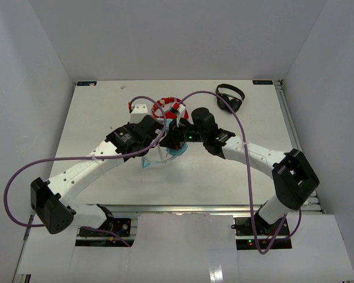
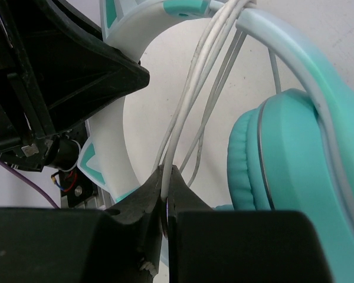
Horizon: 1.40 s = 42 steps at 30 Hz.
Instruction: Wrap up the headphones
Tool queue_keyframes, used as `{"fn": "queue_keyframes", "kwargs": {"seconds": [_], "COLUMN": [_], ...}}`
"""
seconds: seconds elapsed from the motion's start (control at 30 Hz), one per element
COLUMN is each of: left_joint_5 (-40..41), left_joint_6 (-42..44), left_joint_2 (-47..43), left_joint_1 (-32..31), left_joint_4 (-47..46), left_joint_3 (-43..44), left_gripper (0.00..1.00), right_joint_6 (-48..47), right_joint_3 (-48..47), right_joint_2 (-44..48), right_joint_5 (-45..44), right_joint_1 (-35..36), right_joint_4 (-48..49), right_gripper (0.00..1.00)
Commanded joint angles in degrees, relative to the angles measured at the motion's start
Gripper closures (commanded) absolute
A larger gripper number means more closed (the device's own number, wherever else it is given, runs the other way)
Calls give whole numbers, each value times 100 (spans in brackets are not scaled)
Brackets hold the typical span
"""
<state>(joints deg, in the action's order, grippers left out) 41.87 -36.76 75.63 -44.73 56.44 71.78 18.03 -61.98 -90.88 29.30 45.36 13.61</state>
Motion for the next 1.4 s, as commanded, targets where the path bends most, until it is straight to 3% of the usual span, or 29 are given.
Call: {"fn": "queue_keyframes", "kwargs": {"seconds": [0.0, 0.8, 1.1, 1.37], "left_joint_5": [330, 245, 24, 191], "left_joint_6": [-256, -311, -482, -664], "left_joint_2": [-478, -311, -726, -971], "left_joint_1": [42, 465, 483, 498], "left_joint_4": [-504, -766, -1134, -1222], "left_joint_3": [123, 82, -226, -427], "left_gripper": [100, 100, 100, 100], "right_joint_6": [-19, -146, 97, 371], "right_joint_3": [93, 155, 520, 763], "right_joint_2": [358, 752, 516, 289], "right_joint_5": [-289, -1060, -1535, -1401], "right_joint_1": [137, 764, 860, 884], "right_joint_4": [209, -93, 424, 890], "right_gripper": [92, 92, 92, 92]}}
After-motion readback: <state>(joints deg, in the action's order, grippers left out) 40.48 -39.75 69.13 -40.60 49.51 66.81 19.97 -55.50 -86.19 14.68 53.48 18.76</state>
